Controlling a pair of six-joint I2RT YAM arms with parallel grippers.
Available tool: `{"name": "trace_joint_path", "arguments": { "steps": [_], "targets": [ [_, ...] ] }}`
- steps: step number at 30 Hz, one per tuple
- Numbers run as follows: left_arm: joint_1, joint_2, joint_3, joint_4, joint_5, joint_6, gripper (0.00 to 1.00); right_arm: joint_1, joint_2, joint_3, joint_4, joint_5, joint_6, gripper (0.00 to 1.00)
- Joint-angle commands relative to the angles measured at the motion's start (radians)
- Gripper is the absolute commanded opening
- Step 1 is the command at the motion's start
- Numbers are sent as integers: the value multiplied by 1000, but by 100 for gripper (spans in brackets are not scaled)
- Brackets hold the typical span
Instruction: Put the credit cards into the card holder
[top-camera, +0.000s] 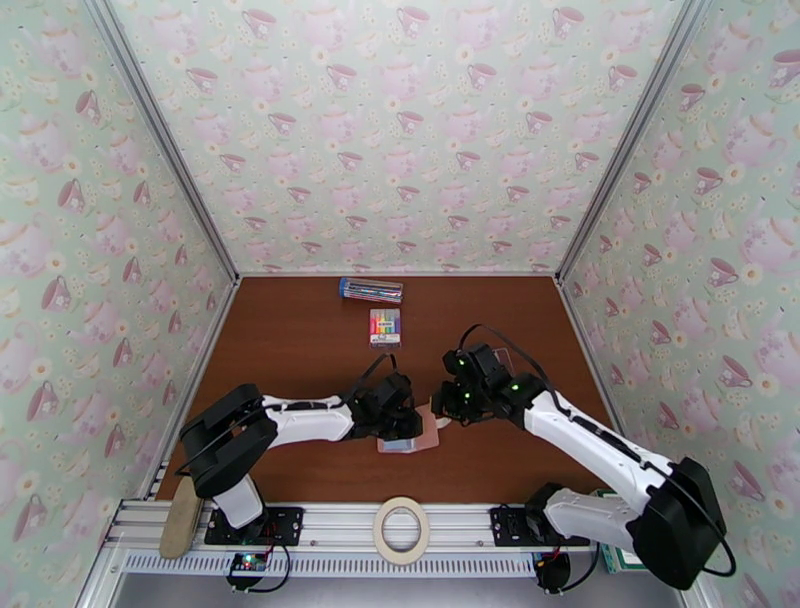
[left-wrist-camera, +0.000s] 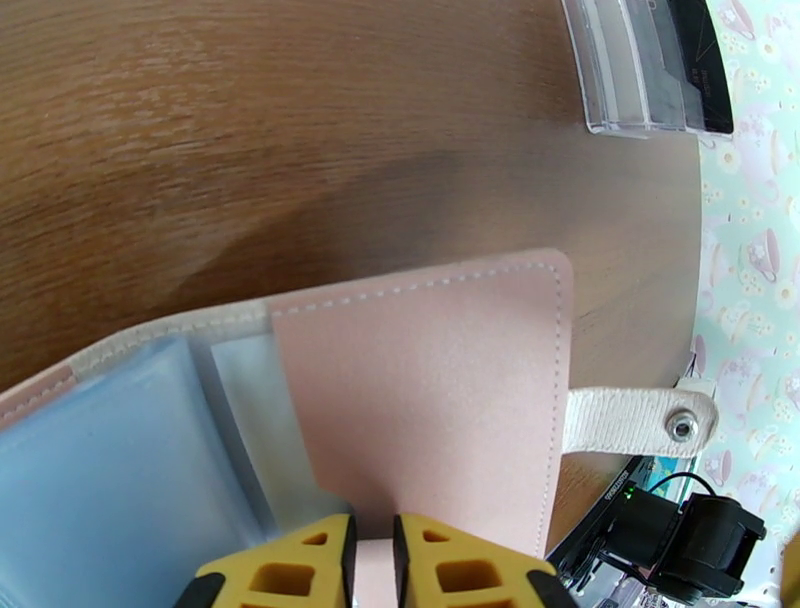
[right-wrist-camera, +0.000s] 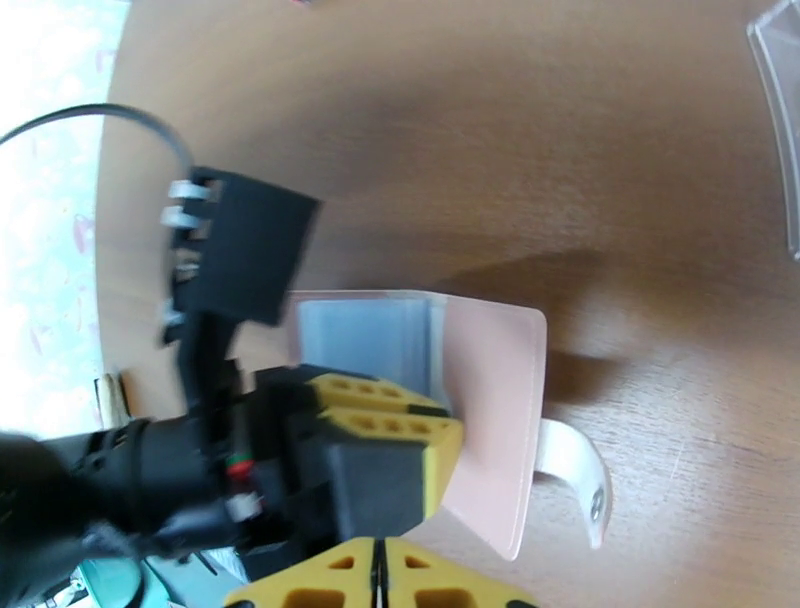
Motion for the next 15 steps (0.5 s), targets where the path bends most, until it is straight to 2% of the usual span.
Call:
{"name": "trace_joint_path", "arguments": {
  "steps": [1, 15],
  "targets": [
    [-9, 13, 14, -11, 4, 4, 20, -6, 38, -41, 55, -30, 30, 9],
    [-16, -16, 19, -14, -9, 15, 20, -5, 157, -100, 155, -50, 38, 4]
  ]
}}
